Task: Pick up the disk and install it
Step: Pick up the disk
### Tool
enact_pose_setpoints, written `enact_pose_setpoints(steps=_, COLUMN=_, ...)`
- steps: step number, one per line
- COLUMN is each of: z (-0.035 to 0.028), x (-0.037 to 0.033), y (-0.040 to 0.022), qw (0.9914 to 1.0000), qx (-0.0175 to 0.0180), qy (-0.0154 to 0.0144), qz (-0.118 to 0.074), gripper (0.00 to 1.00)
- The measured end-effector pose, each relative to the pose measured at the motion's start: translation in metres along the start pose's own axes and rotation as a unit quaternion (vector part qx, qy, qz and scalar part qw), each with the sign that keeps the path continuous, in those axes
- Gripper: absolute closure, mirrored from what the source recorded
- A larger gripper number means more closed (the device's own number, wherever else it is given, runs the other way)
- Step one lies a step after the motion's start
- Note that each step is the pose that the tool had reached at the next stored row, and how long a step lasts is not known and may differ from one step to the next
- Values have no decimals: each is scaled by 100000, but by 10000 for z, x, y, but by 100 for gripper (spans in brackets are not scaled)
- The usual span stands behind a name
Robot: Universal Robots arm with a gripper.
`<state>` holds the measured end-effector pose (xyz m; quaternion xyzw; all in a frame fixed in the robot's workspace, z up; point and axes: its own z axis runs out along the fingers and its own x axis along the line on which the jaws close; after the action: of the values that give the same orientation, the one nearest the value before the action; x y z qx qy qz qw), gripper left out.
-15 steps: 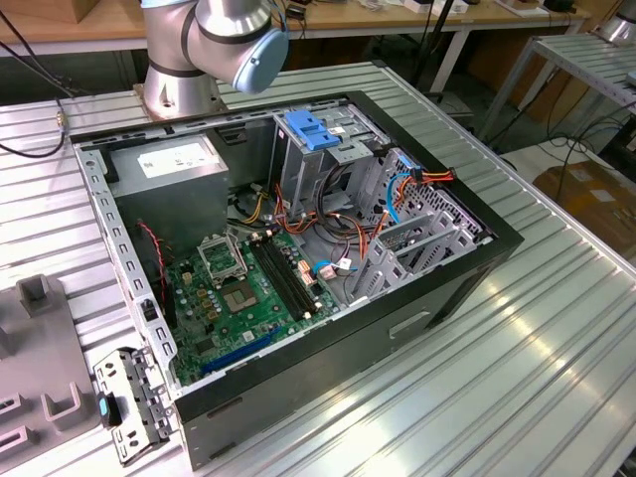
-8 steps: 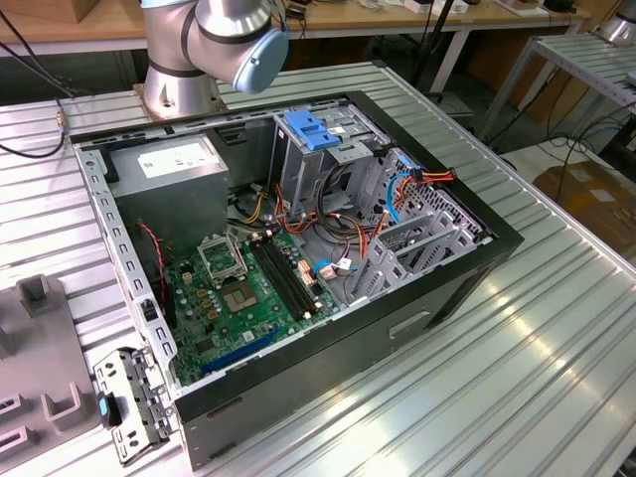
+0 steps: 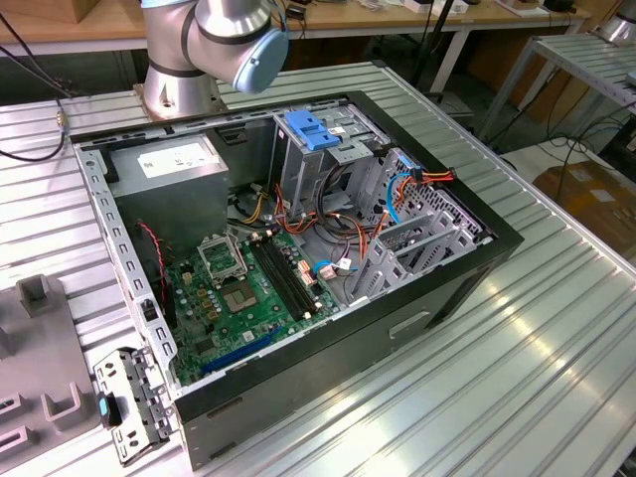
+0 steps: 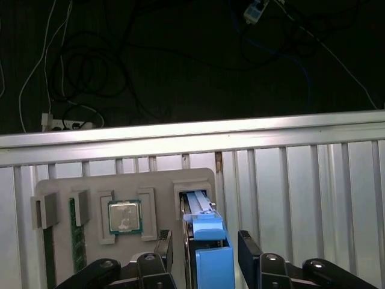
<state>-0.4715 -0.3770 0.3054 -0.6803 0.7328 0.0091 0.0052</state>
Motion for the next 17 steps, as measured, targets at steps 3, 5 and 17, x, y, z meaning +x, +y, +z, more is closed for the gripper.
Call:
enact_pose_setpoints(steps=3, z=24, x=-31, y=-2, qw=100000, qx=147, qy=41, qz=-3, gripper=44)
enact_pose_setpoints(steps=5, z=32, x=-39, y=-1, qw=99999, qx=509, qy=20, qz=-17, gripper=44)
enact_pose_setpoints(steps=17, z=99, x=-35, y=43, qw=99993, qx=1182, qy=-11, qz=-24, gripper=44)
